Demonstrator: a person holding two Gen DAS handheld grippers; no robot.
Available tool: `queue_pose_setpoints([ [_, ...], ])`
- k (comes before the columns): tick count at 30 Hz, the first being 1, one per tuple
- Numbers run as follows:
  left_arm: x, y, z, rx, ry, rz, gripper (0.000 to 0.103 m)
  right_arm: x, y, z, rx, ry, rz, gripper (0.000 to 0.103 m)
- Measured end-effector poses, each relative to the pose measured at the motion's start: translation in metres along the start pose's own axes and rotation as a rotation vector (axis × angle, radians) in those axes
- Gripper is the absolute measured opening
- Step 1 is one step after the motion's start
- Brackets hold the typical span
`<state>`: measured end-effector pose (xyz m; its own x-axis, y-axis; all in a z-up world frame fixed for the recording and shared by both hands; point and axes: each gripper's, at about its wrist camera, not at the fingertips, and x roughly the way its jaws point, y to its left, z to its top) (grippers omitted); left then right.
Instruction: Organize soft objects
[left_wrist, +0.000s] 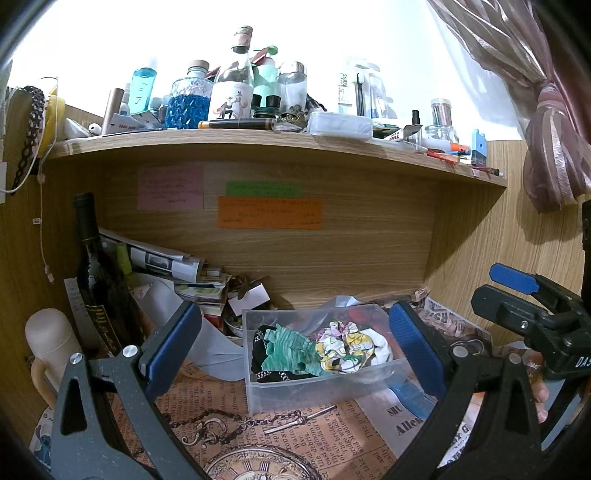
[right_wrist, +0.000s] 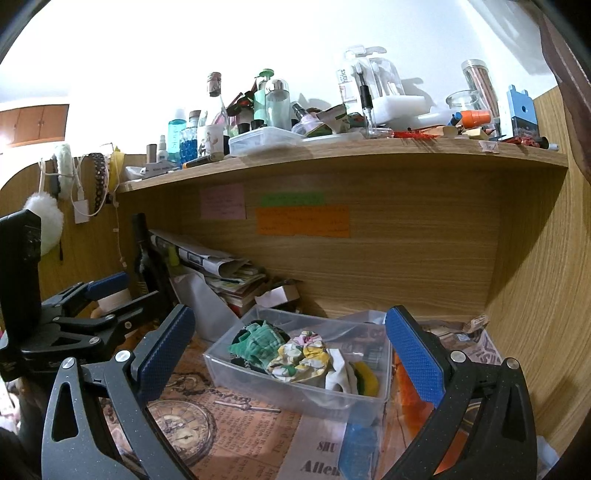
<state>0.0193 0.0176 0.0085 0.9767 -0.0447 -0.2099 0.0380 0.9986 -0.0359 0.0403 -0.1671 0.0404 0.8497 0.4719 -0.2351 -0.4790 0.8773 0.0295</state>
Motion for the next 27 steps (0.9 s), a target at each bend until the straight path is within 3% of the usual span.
queue_pose_setpoints([
  [27,-0.0003,0.0030,-0.0037,-0.001,0.006,-0.004,0.103,-0.0016,0.0036,-0.0010,-0.003,0.008,0.008,0.103],
])
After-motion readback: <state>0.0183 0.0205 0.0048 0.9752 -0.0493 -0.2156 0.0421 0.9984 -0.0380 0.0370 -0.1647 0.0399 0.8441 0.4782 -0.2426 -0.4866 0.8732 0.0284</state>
